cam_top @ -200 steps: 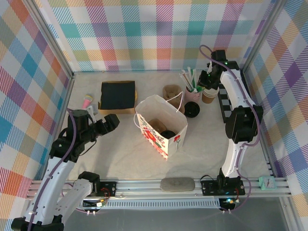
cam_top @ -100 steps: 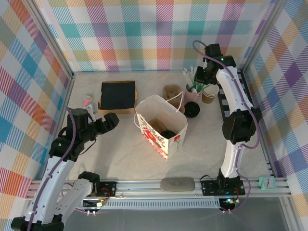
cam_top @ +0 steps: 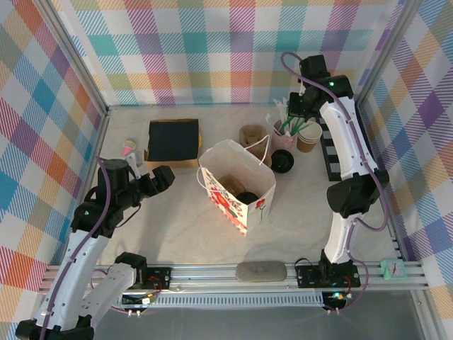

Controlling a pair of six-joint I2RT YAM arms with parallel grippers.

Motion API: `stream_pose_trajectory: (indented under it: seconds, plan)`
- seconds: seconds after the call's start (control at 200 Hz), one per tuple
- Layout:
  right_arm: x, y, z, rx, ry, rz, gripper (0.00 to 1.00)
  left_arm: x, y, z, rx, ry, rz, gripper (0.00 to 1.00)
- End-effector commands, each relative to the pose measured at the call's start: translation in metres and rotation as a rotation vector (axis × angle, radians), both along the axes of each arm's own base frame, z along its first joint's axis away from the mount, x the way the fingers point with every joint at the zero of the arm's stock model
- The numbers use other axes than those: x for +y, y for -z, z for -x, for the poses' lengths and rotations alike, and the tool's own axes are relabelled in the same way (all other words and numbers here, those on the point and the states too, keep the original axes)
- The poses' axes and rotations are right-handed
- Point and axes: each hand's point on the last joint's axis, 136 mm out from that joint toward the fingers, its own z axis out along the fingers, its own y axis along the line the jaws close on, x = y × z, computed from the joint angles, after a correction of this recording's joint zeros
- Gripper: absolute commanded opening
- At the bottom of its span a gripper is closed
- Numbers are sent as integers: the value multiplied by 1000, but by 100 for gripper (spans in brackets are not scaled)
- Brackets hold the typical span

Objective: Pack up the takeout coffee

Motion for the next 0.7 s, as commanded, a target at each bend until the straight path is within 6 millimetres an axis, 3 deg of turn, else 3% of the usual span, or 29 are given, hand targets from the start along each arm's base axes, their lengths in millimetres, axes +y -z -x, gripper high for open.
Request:
stream_pose_trajectory:
  seconds: [0.0,0.695]
  plan:
    - [0,-22,21,-13,-35,34,10,6,-14,3,-31,-13,-15,88]
    - [9,-93,87,-110,-140,45,9,5,-22,0,-48,-9,-15,86]
